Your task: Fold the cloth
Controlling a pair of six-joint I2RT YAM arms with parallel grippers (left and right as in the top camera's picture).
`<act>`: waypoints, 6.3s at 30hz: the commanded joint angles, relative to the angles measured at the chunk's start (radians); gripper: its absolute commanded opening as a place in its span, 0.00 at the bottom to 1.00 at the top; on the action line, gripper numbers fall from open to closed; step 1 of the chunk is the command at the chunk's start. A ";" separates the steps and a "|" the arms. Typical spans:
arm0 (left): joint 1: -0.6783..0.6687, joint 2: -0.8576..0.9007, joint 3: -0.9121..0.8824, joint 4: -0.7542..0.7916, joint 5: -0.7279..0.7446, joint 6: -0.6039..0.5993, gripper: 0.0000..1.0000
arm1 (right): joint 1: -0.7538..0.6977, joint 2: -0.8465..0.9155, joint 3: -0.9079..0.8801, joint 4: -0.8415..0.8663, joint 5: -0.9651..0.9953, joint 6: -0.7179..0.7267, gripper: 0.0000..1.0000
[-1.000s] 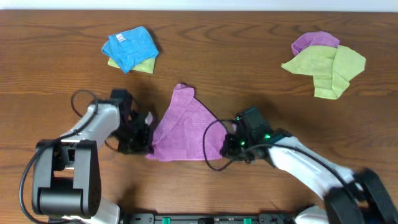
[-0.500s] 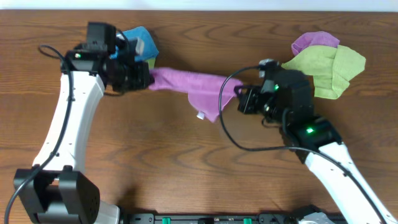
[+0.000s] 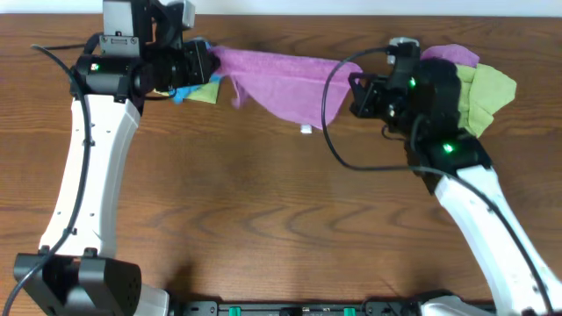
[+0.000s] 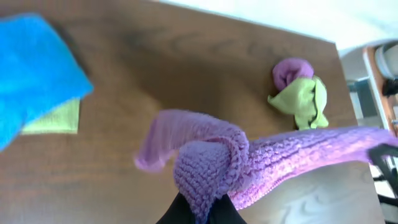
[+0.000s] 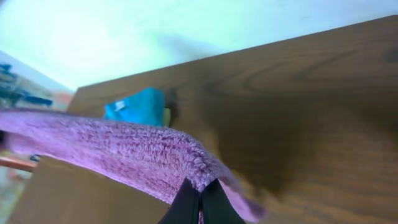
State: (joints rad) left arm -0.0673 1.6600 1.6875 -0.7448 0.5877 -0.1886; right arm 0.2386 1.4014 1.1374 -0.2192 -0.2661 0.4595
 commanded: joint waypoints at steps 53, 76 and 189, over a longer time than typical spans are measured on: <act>0.012 0.238 -0.275 -0.429 0.016 0.329 0.06 | -0.080 0.310 0.272 -0.900 0.011 -0.254 0.01; -0.060 0.236 -0.521 -0.405 0.047 0.392 0.06 | 0.025 0.130 -0.152 -0.789 -0.018 -0.142 0.01; -0.021 0.321 -0.393 0.483 -0.098 -0.135 0.73 | -0.030 0.415 -0.045 -0.003 0.344 -0.129 0.48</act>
State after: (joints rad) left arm -0.1001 2.0106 1.2743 -0.2577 0.5011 -0.3573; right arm 0.2173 1.8622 1.0771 -0.2146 0.0620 0.2863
